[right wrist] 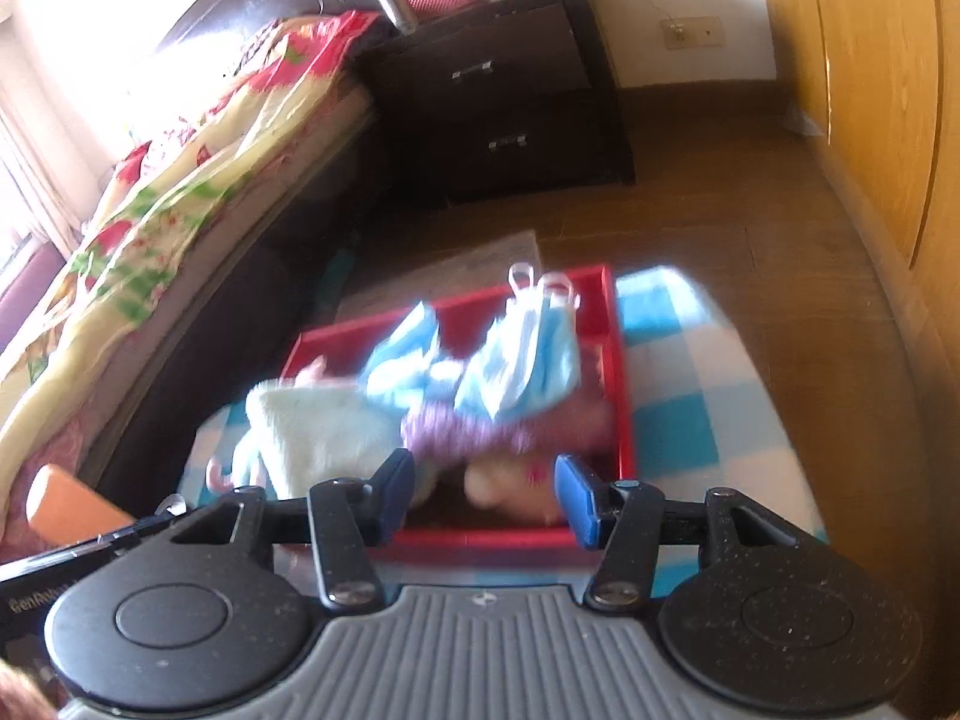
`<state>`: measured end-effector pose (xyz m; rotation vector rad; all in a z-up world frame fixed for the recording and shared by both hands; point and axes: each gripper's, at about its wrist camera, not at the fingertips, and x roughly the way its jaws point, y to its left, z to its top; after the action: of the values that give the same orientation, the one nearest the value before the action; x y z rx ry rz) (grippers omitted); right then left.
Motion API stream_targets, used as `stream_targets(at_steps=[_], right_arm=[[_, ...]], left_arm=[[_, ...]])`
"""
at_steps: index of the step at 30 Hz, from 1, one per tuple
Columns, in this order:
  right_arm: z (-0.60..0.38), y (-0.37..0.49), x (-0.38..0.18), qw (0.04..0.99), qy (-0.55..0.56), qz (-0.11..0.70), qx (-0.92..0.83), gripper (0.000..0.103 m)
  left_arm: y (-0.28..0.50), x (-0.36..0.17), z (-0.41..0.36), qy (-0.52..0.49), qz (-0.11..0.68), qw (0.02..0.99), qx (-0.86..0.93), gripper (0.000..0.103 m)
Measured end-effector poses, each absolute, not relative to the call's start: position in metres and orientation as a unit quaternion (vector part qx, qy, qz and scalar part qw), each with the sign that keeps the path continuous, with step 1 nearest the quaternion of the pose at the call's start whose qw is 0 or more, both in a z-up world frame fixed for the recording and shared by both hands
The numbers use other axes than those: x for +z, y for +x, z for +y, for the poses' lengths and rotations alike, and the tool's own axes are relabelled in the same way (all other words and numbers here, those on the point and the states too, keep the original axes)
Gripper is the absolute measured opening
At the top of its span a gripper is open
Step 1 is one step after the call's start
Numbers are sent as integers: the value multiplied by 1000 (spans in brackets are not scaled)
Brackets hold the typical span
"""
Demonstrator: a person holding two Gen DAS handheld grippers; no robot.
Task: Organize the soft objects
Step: 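Move the left tool to the pink knit cloth and grasp it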
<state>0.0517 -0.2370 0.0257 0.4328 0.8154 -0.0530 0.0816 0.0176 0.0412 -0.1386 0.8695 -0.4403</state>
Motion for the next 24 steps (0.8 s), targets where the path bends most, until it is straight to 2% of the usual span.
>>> stream_targets(at_steps=[6,21,24], right_arm=[[-231,35,18,891,202,406,-21,31],[-209,11,1,877,197,439,11,32],[-206,8,-4,872,197,447,15,32]], left_arm=[[70,35,32,-61,409,886,-209,62],[44,-3,46,-70,467,859,-200,64],[42,-5,49,-77,470,856,-198,68]])
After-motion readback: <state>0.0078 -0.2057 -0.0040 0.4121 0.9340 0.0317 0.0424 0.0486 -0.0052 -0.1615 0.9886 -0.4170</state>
